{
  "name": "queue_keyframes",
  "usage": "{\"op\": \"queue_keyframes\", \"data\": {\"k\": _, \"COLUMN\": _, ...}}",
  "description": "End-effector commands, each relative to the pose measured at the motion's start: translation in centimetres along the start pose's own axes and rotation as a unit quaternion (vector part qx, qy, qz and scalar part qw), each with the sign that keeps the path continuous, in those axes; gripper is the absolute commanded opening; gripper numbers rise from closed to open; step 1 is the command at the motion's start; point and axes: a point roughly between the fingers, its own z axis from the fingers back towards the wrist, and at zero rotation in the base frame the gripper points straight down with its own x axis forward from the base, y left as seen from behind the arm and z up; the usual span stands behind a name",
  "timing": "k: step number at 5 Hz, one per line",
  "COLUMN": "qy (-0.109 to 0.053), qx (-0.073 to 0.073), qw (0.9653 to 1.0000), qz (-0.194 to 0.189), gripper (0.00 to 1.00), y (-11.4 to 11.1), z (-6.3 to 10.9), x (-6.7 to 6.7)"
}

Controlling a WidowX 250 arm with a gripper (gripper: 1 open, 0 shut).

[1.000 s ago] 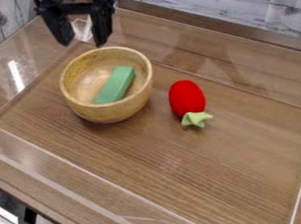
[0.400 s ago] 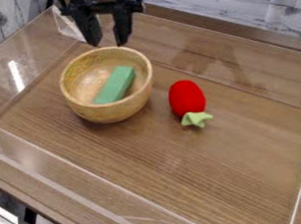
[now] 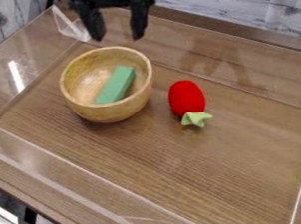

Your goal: Put the green object in the brown bowl

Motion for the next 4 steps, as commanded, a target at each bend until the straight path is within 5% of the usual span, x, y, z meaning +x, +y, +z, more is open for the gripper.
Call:
{"op": "queue_keyframes", "data": {"k": 1, "qy": -0.032, "qx": 0.000, "qw": 0.9994, "qz": 0.011, "gripper": 1.00, "y": 0.3, "z": 2.3, "x": 0.4}}
{"op": "queue_keyframes", "data": {"k": 2, "qy": -0.025, "qx": 0.002, "qw": 0.9994, "qz": 0.025, "gripper": 1.00, "y": 1.1, "z": 2.5, "x": 0.3}}
{"op": "queue_keyframes", "data": {"k": 4, "qy": -0.005, "qx": 0.001, "qw": 0.9967, "qz": -0.081, "gripper": 1.00, "y": -0.3, "z": 2.0, "x": 1.8}}
